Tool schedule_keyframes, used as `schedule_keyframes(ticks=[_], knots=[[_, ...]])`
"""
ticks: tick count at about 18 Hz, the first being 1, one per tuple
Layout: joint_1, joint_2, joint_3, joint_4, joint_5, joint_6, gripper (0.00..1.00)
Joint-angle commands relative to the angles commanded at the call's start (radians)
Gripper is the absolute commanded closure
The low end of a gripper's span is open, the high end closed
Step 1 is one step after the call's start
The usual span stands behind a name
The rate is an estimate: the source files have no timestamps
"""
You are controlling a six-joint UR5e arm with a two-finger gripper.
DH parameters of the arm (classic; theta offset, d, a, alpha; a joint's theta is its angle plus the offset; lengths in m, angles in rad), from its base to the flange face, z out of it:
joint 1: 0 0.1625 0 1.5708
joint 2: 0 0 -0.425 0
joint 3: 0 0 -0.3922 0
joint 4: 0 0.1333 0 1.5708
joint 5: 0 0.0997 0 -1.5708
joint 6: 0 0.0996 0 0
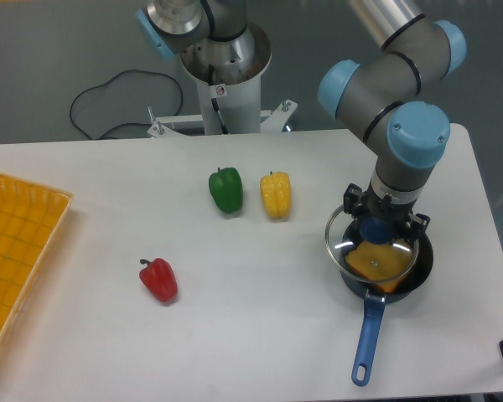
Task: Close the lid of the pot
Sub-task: 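Lower the glass lid onto the rim of the black pan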
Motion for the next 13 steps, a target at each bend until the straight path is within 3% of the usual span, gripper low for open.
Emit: schedule_keyframes(ticks=[4,13], knots=[[0.005,-0.020,0.000,0.031,0.003,0.011,0.50],[0.026,-0.023,0.002,0.031,0.008,0.046,0.50]])
